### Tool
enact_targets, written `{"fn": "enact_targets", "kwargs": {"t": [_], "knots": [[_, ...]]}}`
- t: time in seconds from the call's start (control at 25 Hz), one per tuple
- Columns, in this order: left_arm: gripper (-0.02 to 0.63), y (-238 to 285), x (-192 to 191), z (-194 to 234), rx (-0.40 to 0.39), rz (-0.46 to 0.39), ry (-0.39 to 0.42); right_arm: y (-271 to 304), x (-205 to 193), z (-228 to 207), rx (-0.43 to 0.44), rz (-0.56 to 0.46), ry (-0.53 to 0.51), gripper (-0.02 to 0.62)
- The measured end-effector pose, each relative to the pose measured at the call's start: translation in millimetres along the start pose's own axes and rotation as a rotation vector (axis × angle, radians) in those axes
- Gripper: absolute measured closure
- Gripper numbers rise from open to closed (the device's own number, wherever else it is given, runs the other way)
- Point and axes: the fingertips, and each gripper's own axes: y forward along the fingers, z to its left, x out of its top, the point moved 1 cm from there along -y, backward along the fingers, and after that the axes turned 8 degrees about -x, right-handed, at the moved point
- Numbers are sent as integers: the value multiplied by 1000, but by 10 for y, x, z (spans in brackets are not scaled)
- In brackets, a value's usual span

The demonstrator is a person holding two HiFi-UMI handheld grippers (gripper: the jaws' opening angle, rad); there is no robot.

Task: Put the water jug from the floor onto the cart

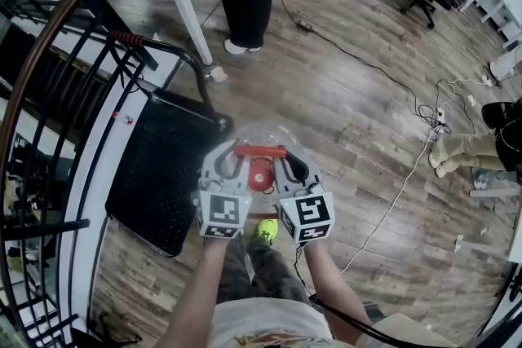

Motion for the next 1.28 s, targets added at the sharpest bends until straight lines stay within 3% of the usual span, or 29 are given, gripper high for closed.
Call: {"fn": "enact_targets", "kwargs": {"t": [0.76,1.28], "knots": [[522,-317,-460,1097,7,33,-82,844,53,903,41,87,-26,561],[522,-812,-975,1974,27,55,-147,1406,15,1897,102,153,-42,561]]}}
